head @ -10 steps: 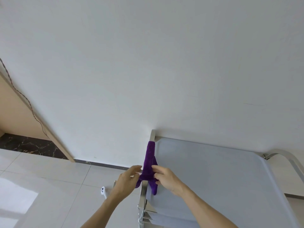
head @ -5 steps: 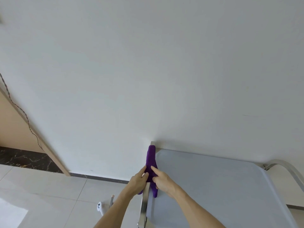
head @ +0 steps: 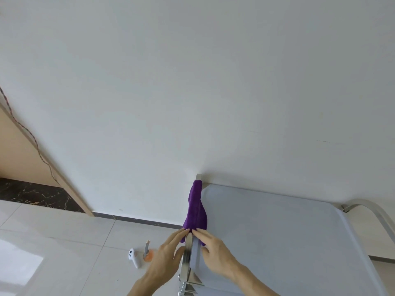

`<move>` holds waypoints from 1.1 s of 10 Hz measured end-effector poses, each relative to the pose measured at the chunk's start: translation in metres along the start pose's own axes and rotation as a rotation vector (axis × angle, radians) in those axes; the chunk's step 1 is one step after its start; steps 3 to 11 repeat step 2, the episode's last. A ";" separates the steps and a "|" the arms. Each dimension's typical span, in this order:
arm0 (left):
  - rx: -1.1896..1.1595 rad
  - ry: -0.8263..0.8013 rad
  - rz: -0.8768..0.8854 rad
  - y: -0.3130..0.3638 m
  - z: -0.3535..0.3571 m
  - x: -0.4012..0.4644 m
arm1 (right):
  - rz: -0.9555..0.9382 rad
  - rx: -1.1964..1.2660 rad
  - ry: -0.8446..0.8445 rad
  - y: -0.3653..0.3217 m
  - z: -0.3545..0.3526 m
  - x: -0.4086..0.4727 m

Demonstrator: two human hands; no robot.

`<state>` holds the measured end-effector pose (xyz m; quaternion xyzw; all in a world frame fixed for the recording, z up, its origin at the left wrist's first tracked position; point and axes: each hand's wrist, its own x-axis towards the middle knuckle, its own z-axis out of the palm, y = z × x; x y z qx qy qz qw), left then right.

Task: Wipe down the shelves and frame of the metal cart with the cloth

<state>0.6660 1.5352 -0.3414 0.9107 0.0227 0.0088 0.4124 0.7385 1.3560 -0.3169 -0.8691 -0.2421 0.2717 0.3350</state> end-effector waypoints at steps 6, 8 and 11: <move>-0.145 0.132 -0.126 0.023 -0.009 0.016 | 0.118 0.133 0.127 0.004 -0.025 -0.006; -0.145 0.132 -0.126 0.023 -0.009 0.016 | 0.118 0.133 0.127 0.004 -0.025 -0.006; -0.145 0.132 -0.126 0.023 -0.009 0.016 | 0.118 0.133 0.127 0.004 -0.025 -0.006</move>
